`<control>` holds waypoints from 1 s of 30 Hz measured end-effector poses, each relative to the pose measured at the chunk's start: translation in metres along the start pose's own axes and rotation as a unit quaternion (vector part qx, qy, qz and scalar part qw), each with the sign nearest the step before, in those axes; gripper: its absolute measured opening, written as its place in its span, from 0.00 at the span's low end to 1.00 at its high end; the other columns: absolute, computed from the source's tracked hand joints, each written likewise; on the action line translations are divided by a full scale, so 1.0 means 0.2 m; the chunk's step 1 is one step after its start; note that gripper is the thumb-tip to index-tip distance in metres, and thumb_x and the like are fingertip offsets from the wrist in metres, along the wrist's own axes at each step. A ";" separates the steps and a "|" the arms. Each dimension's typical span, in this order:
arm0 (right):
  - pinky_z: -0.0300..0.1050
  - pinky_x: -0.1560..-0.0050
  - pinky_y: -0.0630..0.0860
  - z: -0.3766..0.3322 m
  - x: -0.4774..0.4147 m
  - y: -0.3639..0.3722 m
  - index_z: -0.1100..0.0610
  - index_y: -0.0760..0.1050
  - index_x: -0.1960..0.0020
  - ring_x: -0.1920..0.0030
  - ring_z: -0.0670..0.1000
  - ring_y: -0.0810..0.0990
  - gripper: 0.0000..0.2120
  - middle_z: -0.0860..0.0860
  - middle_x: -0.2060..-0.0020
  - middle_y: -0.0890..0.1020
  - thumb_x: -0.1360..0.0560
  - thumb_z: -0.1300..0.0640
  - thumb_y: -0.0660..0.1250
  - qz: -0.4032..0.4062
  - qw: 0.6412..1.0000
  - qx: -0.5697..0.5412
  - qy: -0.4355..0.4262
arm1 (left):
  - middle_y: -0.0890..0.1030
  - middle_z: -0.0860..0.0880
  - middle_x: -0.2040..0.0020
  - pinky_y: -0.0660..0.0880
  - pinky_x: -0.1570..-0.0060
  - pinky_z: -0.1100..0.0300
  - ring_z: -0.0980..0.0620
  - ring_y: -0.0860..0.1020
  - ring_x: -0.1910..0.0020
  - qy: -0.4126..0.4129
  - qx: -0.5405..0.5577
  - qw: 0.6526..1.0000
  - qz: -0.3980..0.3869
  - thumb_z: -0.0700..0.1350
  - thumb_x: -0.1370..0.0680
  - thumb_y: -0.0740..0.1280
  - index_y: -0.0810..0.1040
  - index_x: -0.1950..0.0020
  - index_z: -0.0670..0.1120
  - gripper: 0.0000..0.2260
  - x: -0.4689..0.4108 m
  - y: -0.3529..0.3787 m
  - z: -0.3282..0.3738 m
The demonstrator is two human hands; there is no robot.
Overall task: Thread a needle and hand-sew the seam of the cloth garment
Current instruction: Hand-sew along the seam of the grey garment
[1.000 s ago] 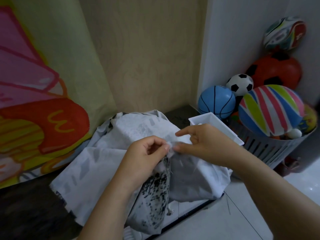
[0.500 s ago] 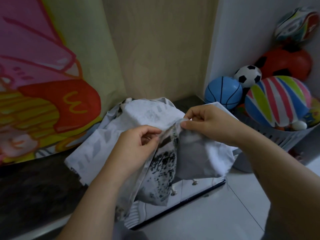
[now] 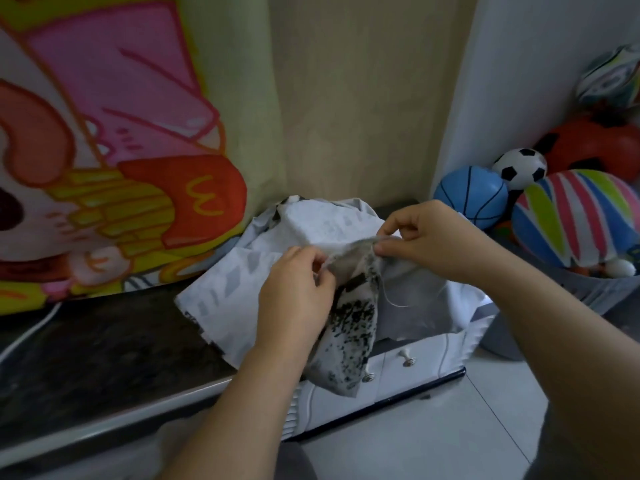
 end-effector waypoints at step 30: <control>0.32 0.78 0.59 -0.30 -0.06 0.07 0.53 0.80 0.63 0.82 0.46 0.61 0.09 0.46 0.85 0.61 0.31 0.48 0.73 0.002 0.997 -0.008 -0.081 | 0.66 0.53 0.53 0.68 0.63 0.57 0.49 0.72 0.58 -0.064 -0.008 0.998 -0.002 0.51 0.25 0.66 0.71 0.57 0.47 0.09 0.08 -0.05 -0.06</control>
Point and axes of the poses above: each hand's wrist, its own x-axis away from the middle knuckle, its own y-axis out of the palm, z = x × y, the point moved 1 cm from there along -x, towards the middle knuckle
